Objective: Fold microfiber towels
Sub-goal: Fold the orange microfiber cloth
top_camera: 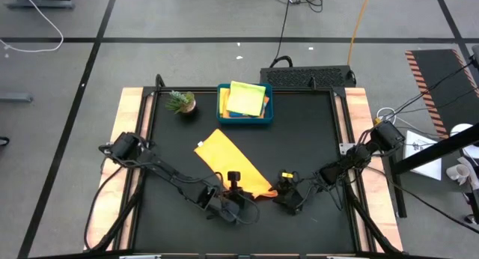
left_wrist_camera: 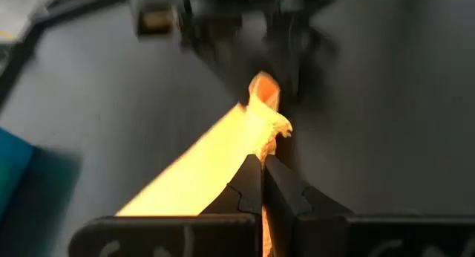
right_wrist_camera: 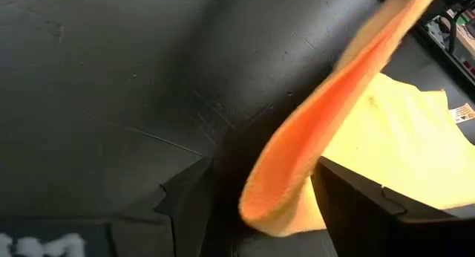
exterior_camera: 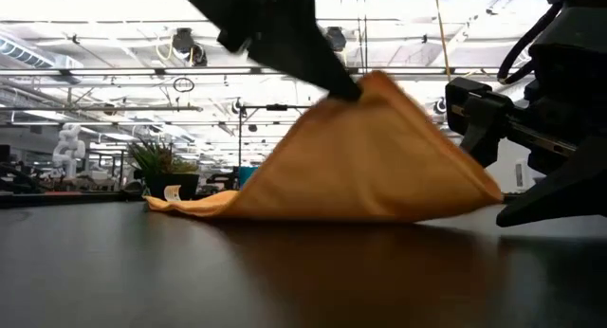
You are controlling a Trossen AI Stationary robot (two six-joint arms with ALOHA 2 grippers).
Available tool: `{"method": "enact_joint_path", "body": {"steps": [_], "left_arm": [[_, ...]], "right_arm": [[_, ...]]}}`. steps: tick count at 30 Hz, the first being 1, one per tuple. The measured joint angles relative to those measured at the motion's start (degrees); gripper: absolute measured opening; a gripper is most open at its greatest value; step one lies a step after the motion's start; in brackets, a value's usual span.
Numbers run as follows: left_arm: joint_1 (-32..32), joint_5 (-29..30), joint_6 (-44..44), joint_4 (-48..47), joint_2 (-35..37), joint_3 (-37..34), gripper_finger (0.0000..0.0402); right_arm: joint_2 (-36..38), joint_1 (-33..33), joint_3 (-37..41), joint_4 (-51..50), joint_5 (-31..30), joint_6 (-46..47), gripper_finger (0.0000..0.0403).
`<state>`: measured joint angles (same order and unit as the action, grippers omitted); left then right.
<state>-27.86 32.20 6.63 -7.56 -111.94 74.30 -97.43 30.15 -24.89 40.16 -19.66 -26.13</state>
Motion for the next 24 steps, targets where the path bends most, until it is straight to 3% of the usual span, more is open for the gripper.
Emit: {"method": "enact_joint_path", "body": {"steps": [13, 17, 24], "left_arm": [[-0.8, 1.4, 1.1, -1.1, 1.4, 0.0, 0.0000], [-0.8, 1.4, 1.3, -1.3, 1.4, 0.0, 0.0000], [-0.8, 1.4, 2.6, -3.3, 1.4, 0.0, 0.0000]], "right_arm": [[0.0, 0.0, 0.0, 0.6, -4.4, 2.8, 0.0200], [-0.1, 0.0, 0.0, 1.4, -4.4, 2.7, 0.0155], [0.6, 0.4, 0.0, 1.8, -4.6, 2.6, 0.0044]]}}
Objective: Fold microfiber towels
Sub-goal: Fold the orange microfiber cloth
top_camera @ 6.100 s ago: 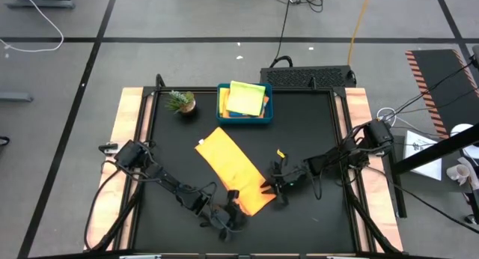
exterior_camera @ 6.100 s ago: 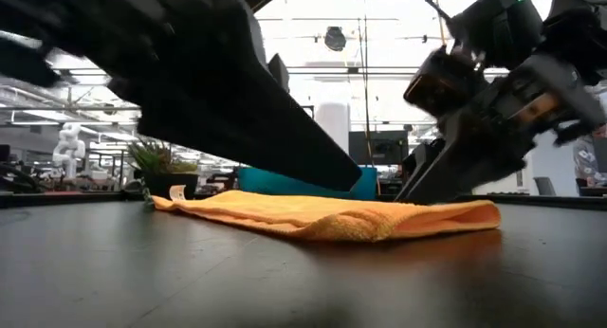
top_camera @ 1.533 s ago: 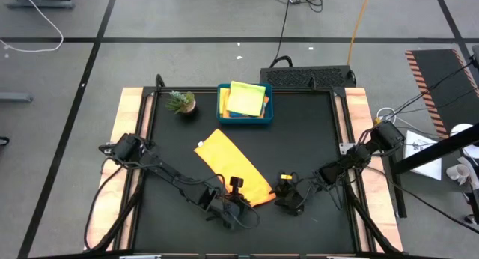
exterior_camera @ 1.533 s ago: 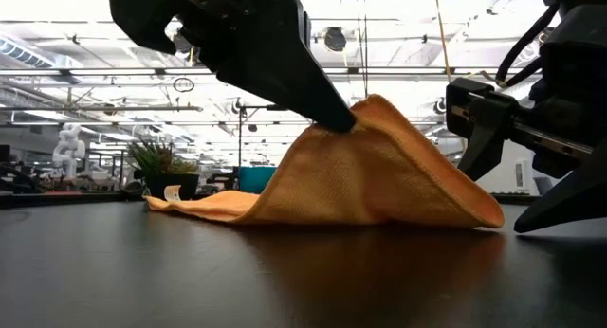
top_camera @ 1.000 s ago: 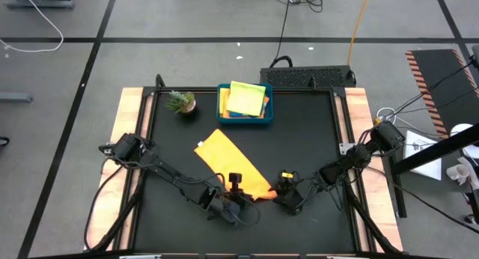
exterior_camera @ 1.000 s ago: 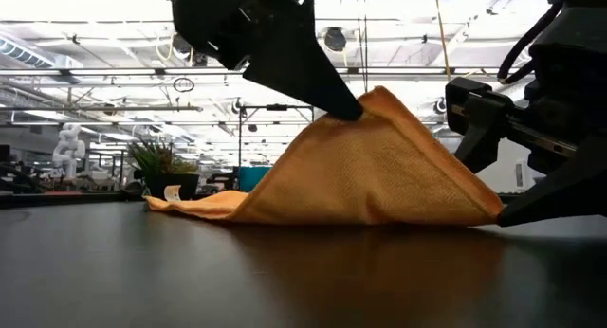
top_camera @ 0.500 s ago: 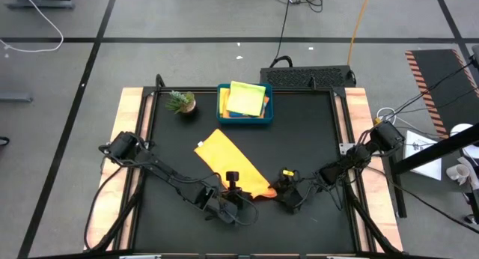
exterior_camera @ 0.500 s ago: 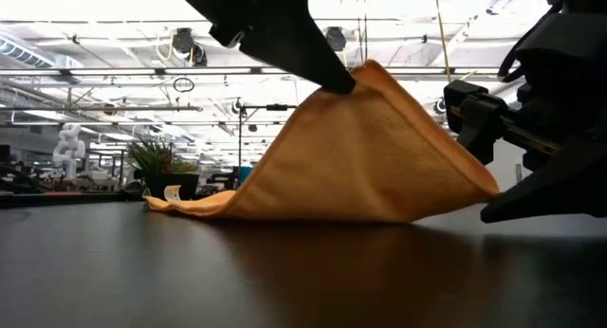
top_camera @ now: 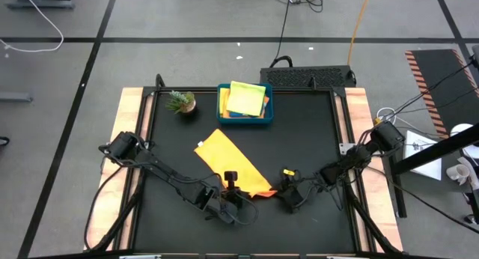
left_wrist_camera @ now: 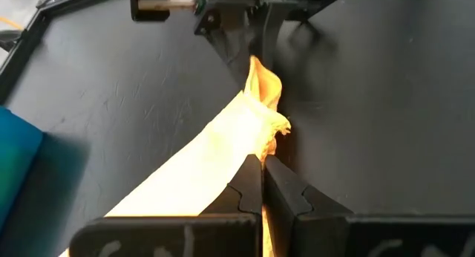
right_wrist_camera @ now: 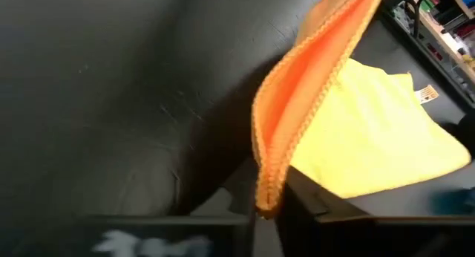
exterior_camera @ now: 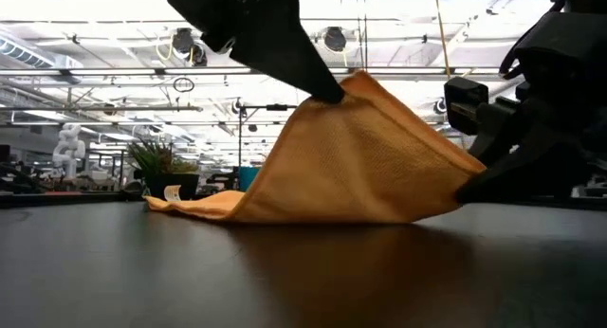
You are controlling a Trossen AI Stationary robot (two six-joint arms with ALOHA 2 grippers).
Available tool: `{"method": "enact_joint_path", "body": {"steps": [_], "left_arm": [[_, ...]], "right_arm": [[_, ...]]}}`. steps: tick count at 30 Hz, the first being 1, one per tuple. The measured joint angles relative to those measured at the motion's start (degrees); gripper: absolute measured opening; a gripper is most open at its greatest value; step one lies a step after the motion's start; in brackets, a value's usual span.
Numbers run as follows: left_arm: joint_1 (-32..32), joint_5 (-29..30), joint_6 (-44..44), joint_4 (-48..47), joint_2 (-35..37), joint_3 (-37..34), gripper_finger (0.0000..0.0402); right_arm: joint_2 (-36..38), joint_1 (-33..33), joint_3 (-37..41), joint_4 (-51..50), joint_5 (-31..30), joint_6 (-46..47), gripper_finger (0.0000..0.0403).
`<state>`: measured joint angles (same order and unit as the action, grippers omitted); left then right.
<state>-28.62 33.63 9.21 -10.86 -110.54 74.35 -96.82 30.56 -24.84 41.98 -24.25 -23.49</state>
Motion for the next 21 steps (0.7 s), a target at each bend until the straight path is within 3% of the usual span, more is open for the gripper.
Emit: {"method": "enact_joint_path", "body": {"steps": [2, 5, 12, 21], "left_arm": [[0.0, 0.0, 0.4, -0.9, 0.0, 0.0, 0.0000], [0.0, 0.0, 0.2, -1.3, 0.0, 0.0, 0.0000], [2.3, 0.0, -4.5, -1.5, 0.5, 0.0, 0.0000], [5.6, 1.5, -10.7, -1.9, 6.2, 0.0, 0.0000]], "right_arm": [[0.7, 0.5, 0.1, -0.1, -0.1, -0.2, 0.0014], [2.4, 1.4, 0.1, -0.6, -1.7, -0.8, 0.0007], [11.4, 4.1, 0.2, -0.5, -18.2, -2.5, 0.0002], [27.0, 6.3, 0.0, -8.6, -19.6, -0.7, 0.0001]]}}
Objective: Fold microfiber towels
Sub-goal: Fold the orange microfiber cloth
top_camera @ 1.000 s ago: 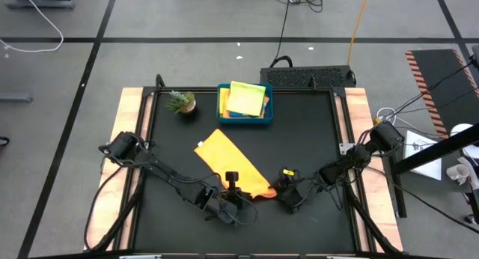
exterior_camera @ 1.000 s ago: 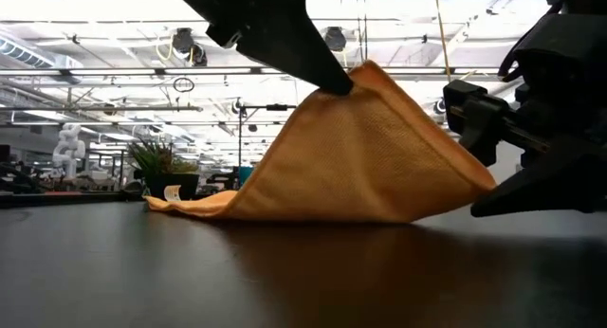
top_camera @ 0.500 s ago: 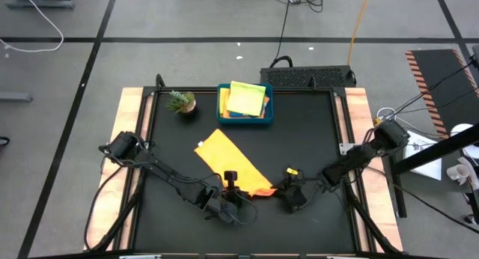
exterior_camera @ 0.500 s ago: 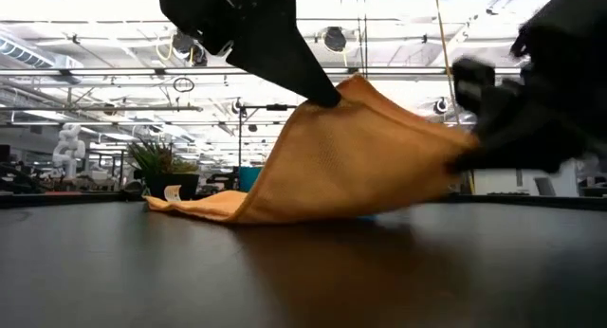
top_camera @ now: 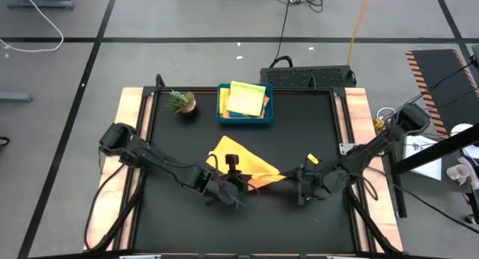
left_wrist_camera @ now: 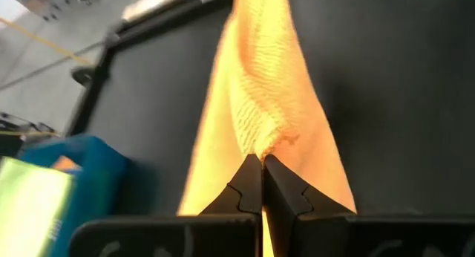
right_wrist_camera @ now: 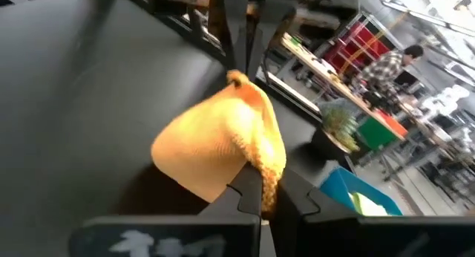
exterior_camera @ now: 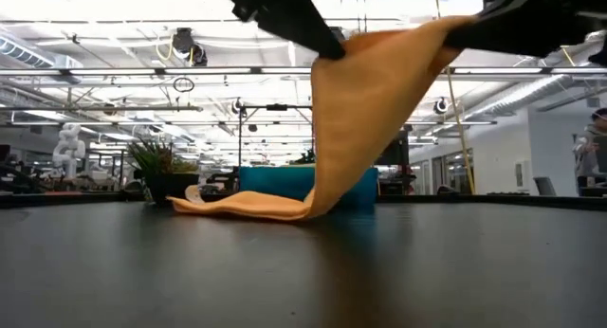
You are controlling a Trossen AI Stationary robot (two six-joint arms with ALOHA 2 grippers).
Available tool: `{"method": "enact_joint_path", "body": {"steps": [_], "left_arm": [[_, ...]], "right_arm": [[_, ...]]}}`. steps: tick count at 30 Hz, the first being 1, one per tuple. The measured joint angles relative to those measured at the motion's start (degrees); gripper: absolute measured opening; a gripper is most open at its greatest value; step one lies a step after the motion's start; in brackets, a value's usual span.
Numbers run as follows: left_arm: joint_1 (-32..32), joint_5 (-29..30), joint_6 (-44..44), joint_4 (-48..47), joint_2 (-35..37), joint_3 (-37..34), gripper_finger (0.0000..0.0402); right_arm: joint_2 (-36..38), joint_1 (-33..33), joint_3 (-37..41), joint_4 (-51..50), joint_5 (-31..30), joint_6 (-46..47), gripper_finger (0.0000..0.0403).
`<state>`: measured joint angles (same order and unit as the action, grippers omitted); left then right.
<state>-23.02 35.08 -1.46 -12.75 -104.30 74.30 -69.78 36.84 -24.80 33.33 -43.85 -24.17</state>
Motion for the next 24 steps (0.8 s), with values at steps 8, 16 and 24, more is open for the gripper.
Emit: {"method": "enact_joint_path", "body": {"steps": [8, 16, 24], "left_arm": [[2.2, -4.6, -3.1, -0.4, 2.4, 0.1, 0.0000], [-0.8, -10.0, -0.9, -3.9, 2.4, 0.1, 0.0000], [-9.8, -14.0, 10.7, -10.8, 2.4, -0.5, 0.0000]], "right_arm": [[5.7, 6.6, 0.0, -8.1, -6.1, 7.6, 0.0000], [-4.6, 11.2, -1.1, -5.8, -5.8, 22.9, 0.0000], [-21.2, 10.5, -13.5, -2.9, 6.5, 24.4, 0.0000]]}}
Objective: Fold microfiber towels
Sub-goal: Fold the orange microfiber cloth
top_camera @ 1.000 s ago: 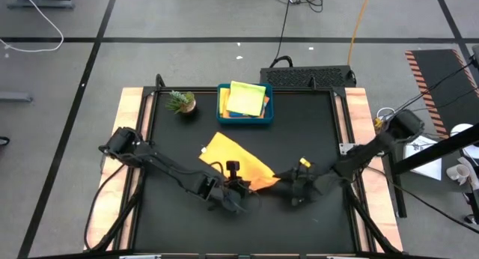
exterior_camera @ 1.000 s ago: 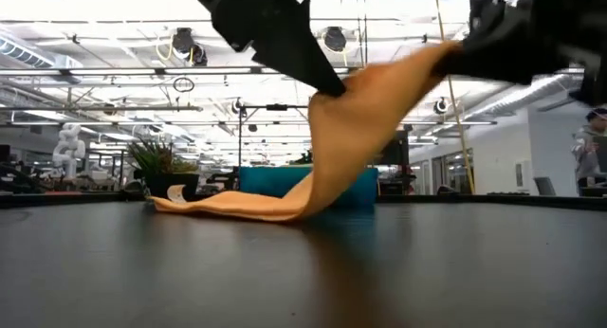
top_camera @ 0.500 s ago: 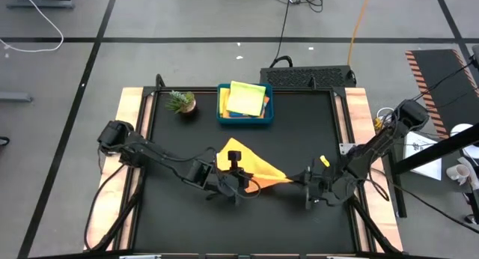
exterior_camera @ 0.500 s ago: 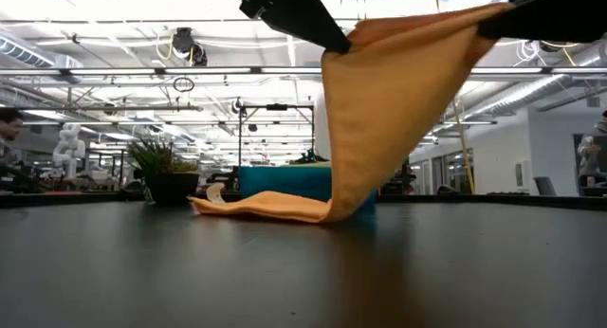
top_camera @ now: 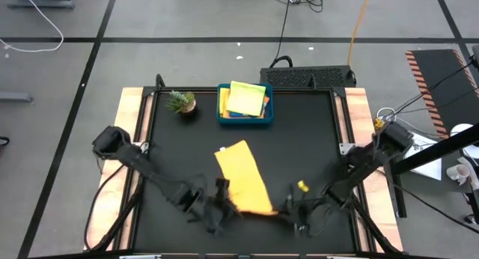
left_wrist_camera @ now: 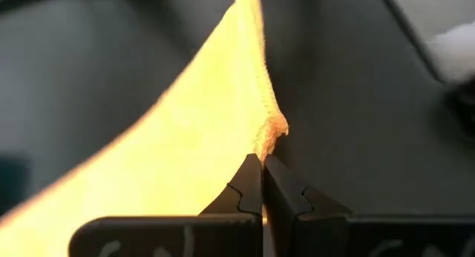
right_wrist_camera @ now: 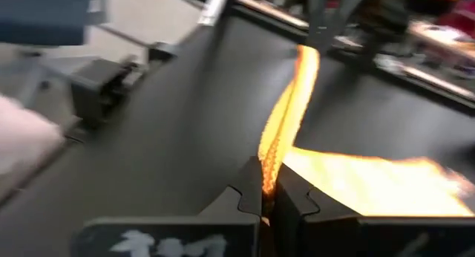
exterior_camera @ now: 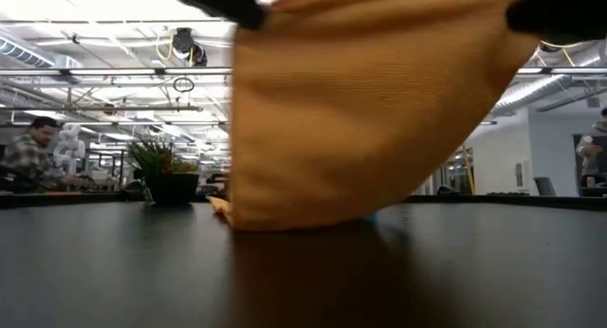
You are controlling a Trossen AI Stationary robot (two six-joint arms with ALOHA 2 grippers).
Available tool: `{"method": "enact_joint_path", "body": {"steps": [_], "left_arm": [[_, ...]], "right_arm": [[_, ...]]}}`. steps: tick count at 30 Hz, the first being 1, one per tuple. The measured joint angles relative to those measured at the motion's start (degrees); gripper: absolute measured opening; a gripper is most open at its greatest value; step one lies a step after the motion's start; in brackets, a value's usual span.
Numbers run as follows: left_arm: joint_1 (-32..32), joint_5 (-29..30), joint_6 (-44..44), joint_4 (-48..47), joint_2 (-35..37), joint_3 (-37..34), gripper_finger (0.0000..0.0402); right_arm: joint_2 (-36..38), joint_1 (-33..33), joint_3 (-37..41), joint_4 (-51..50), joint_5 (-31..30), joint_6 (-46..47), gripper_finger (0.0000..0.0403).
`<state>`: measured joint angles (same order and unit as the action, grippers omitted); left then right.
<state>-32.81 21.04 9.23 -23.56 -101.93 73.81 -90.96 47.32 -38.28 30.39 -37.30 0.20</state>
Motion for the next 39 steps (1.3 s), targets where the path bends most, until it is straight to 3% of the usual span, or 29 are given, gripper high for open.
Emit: {"method": "enact_joint_path", "body": {"steps": [8, 11, 14, 19, 28, 35, 39], "left_arm": [[-11.0, 4.7, 13.7, 0.6, -0.1, -1.8, 0.0000], [-13.7, 10.1, 15.0, 0.0, -0.1, -1.9, 0.0000], [-14.4, 14.8, 14.5, -2.1, -0.1, -2.0, 0.0000], [-11.0, 15.2, 13.2, -2.7, -0.1, -4.4, 0.0000], [-1.2, 14.8, 11.6, -0.7, -0.1, -11.0, 0.0000], [5.1, 15.0, 11.7, -0.2, 0.0, -14.5, 0.0000], [8.6, 15.0, 11.8, 2.8, 0.0, -17.4, 0.0001]], "right_arm": [[-11.0, -3.7, -12.4, -0.1, 18.7, -2.3, 0.0000], [-11.2, -4.9, -13.1, -0.2, 19.5, -2.8, 0.0000], [-9.5, -6.4, -12.5, -2.9, 16.0, -2.9, 0.0000], [-5.8, -10.9, -10.2, -7.2, 12.0, -3.0, 0.0000], [-3.4, -20.4, -4.3, -6.7, 10.6, -1.8, 0.0000], [-3.6, -27.5, -2.0, -6.4, 11.1, -1.8, 0.0000], [-3.6, -31.3, -0.5, -4.5, 14.7, -1.8, 0.0000]]}}
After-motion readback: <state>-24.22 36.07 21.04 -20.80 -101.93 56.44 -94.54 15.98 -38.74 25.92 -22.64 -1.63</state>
